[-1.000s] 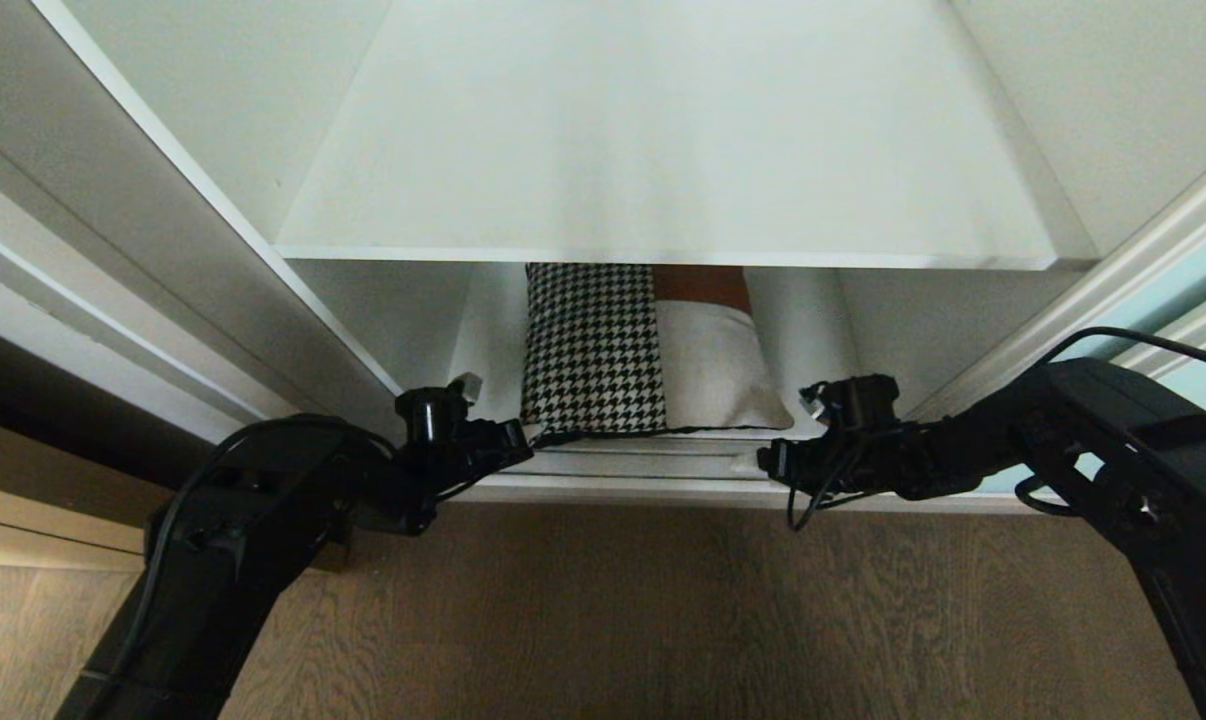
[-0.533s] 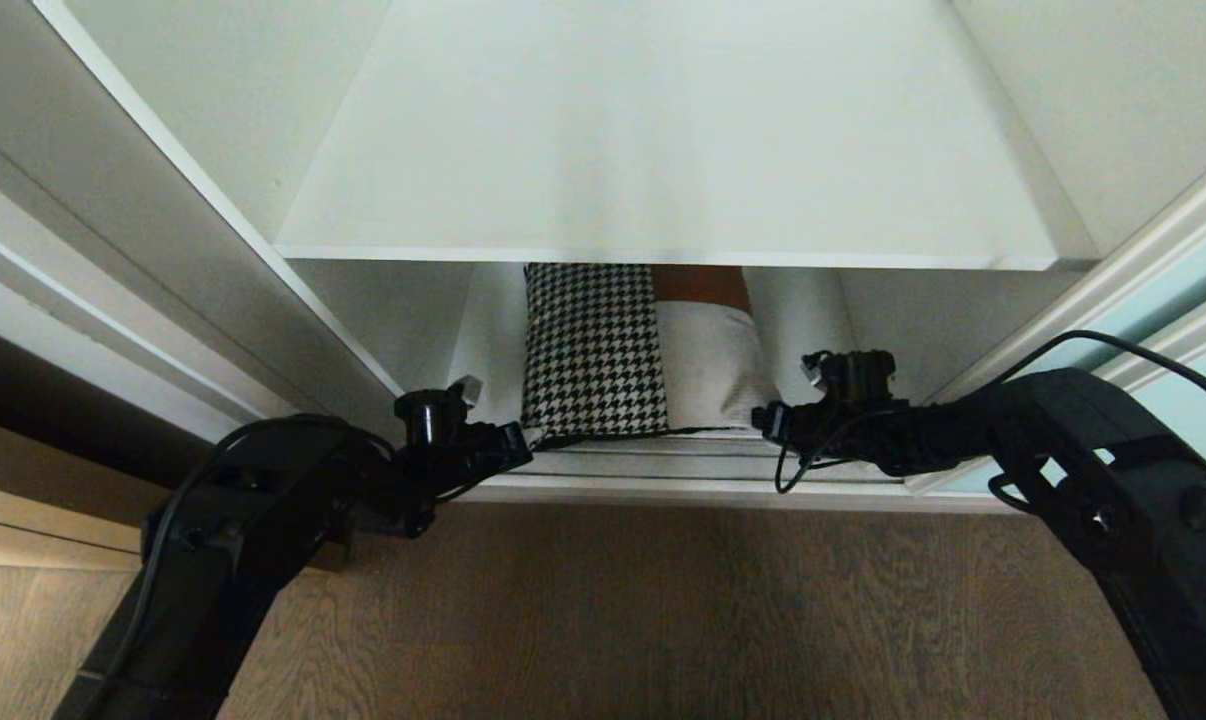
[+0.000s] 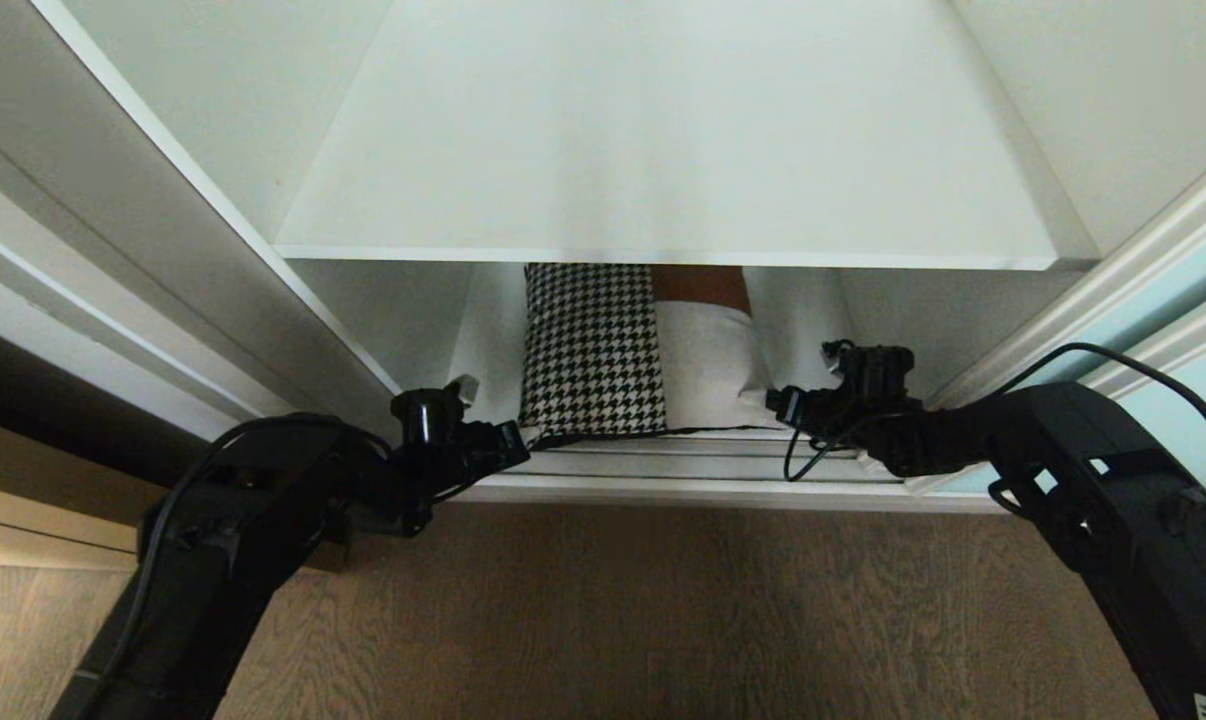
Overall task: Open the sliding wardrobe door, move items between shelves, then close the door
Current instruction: Place the pillow on the higher shelf
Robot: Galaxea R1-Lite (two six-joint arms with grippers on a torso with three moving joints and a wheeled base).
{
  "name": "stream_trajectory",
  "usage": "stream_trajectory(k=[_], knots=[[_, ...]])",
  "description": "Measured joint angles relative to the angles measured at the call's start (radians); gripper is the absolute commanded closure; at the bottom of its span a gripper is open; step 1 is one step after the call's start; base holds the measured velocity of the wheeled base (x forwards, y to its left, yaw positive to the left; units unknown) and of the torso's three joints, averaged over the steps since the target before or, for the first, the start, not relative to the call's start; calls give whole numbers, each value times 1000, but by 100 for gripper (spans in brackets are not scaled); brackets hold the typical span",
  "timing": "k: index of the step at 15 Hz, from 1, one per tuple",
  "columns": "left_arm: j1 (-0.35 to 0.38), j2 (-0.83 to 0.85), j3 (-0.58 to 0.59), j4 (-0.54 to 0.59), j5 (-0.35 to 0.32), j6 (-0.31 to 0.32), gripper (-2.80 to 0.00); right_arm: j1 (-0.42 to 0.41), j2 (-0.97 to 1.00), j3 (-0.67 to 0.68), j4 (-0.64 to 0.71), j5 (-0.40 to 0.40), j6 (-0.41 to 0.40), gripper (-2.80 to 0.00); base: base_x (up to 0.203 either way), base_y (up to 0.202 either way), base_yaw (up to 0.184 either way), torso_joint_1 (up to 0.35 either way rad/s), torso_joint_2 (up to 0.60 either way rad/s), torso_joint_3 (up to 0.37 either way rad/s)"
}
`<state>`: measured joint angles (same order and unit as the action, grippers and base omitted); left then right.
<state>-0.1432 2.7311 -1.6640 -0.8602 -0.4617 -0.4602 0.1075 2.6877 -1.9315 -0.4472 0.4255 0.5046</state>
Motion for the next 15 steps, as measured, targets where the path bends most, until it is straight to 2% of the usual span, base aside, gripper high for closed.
stream_trajectory(k=[6,7,15], knots=[[1,0,15,-16,0,-2,0,-19,3,-1,-70,-2,-1,-280,0,0,0,0,0,0],[1,0,14,-16,0,-2,0,-19,4,0,-65,-2,0,0,0,0,0,0,0,0],[1,7,-7,-9,1,-5,0,-11,1,3,-10,-12,9,0,0,0,0,0,0,0]])
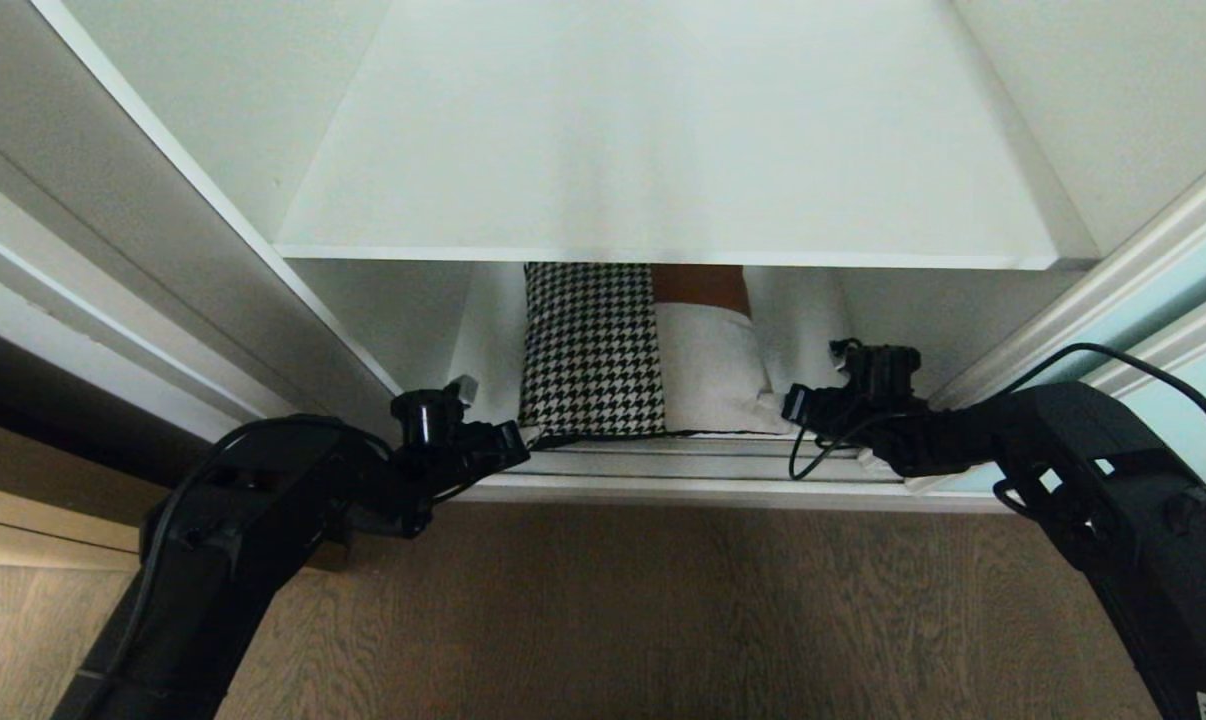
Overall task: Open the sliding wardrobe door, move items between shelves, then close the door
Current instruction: Place the pillow on the higher shelf
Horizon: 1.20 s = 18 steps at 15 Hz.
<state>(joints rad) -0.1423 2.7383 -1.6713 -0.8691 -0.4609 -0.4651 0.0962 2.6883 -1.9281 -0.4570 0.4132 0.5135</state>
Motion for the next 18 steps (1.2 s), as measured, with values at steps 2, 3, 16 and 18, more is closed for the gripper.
stream_trajectory(k=[2,3,16,18], knots=[[0,4,-6,3,0,-1,0,4,1,0,2,0,47,0,0,0,0,0,0,0],[-1,7,-10,3,2,-1,0,5,1,0,5,1,67,0,0,0,0,0,0,0],[-10,-94,140,82,34,213,0,17,-276,474,19,184,63,0,0,0,0,0,0,0],[-10,-176,226,88,30,213,0,21,-358,582,-30,193,69,0,0,0,0,0,0,0]])
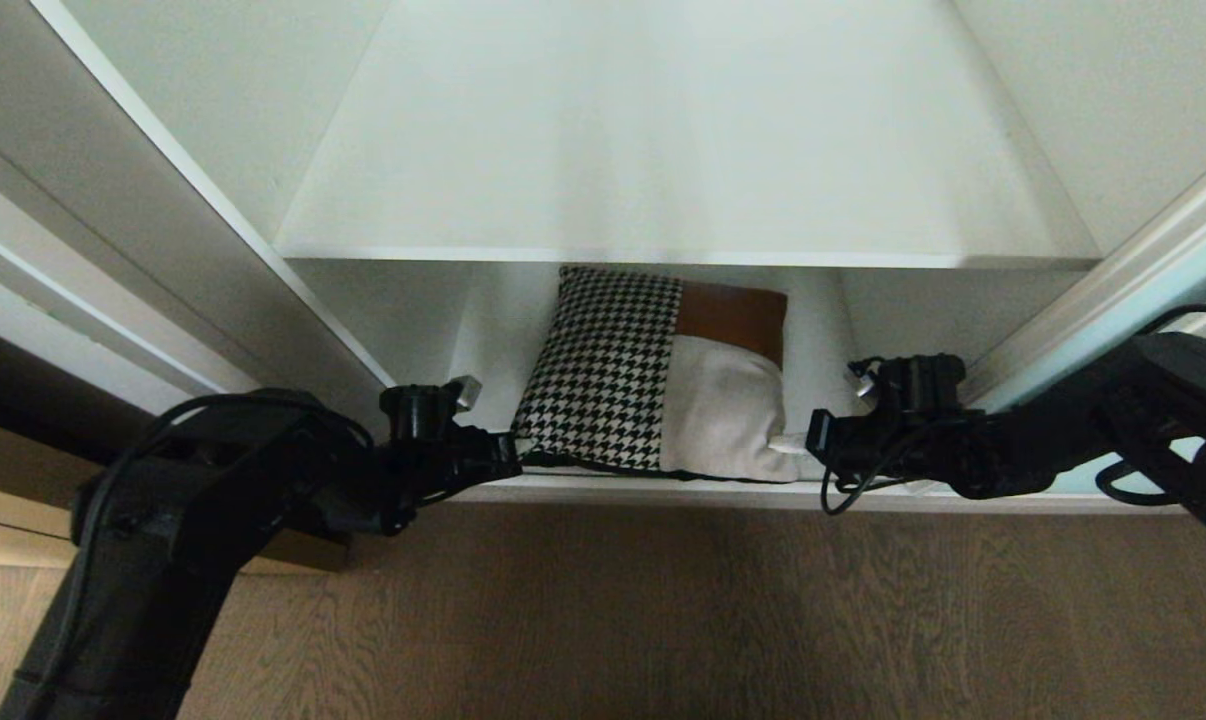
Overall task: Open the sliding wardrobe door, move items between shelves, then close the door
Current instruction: Place the pillow on the higher shelf
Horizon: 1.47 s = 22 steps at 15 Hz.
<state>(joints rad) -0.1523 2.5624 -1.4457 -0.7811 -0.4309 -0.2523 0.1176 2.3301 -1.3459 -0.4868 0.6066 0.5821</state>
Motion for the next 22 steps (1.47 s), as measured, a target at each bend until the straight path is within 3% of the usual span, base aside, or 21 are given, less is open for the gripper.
stream_trajectory(k=[3,7,11,22], knots=[[-7,-153,165,-27,-4,-48,0,39,-126,124,-15,2,4,0,0,0,0,0,0,0],[-36,-331,357,-163,-3,-84,0,97,-309,248,-11,-2,29,0,0,0,0,0,0,0],[-72,-500,473,-175,0,-87,0,136,-494,330,22,-23,79,0,0,0,0,0,0,0],[-144,-917,729,-149,4,-129,0,189,-914,427,303,-54,89,0,0,0,0,0,0,0]])
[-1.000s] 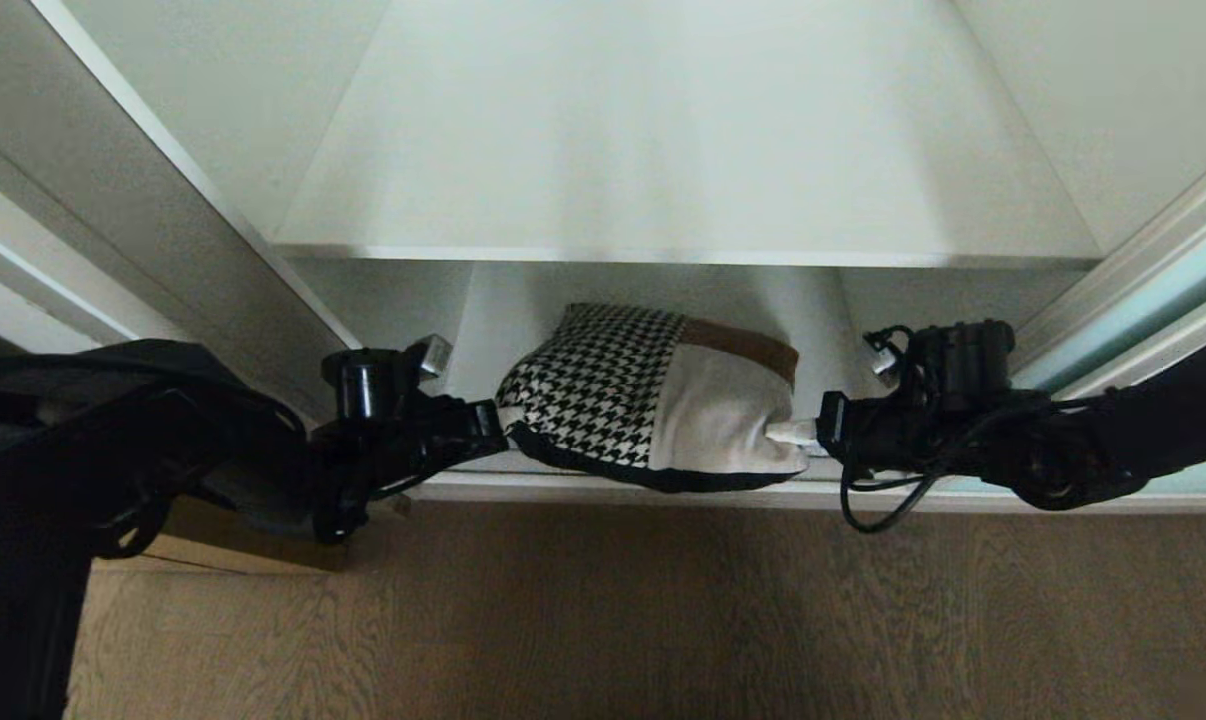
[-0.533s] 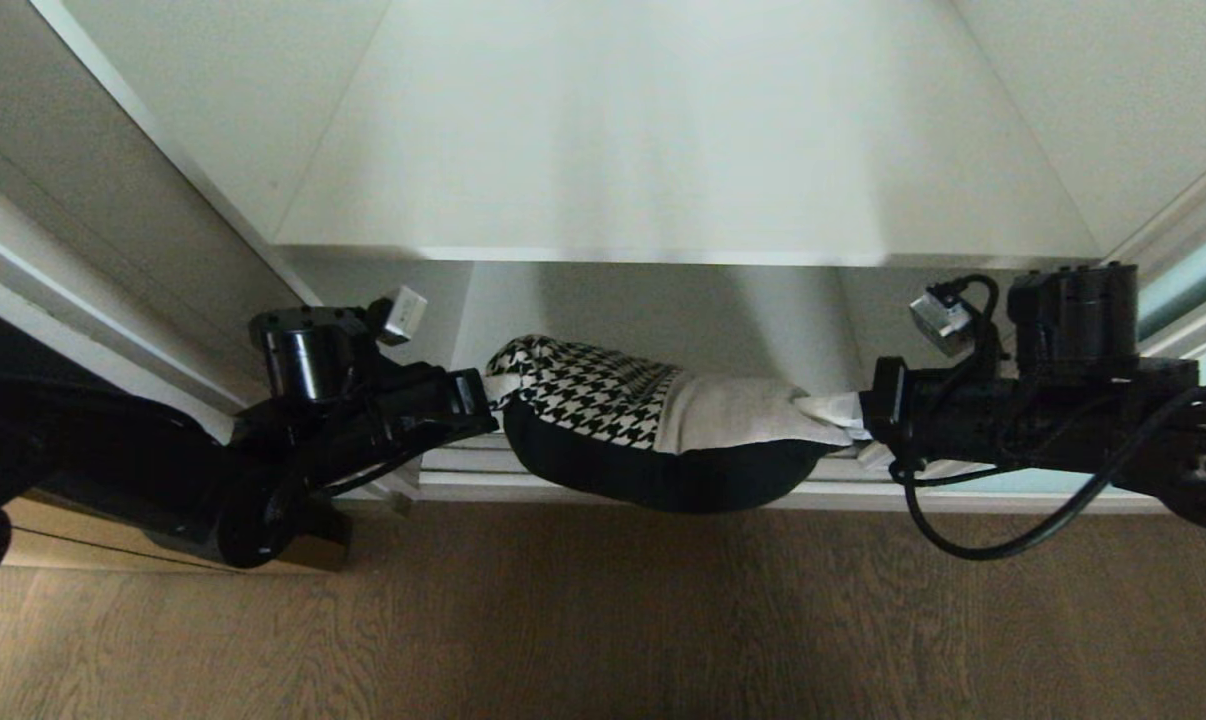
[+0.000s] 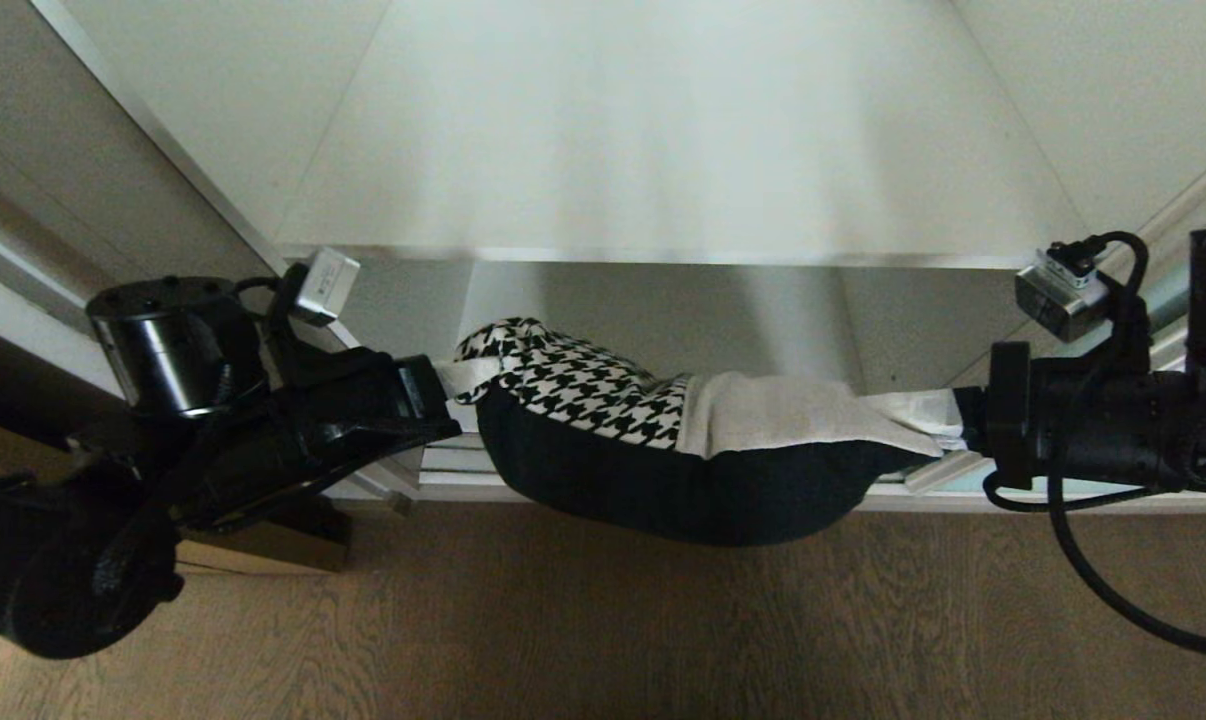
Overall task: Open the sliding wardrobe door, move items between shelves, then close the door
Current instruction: Place the pillow on the higher shelf
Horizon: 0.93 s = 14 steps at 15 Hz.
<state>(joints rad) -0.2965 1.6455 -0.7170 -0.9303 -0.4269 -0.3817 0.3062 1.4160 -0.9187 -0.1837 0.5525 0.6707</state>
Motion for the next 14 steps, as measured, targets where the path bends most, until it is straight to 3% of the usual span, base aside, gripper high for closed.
stream_trajectory(k=[5,10,14], knots=[[-10,-182,22,72,33,-74,0,8,-168,11,66,-27,109,0,0,0,0,0,0,0],[-22,-324,57,191,31,-79,0,9,-252,-14,136,-29,215,0,0,0,0,0,0,0],[-85,-405,112,247,33,-81,0,11,-312,-42,266,-28,220,0,-150,0,2,0,2,3]])
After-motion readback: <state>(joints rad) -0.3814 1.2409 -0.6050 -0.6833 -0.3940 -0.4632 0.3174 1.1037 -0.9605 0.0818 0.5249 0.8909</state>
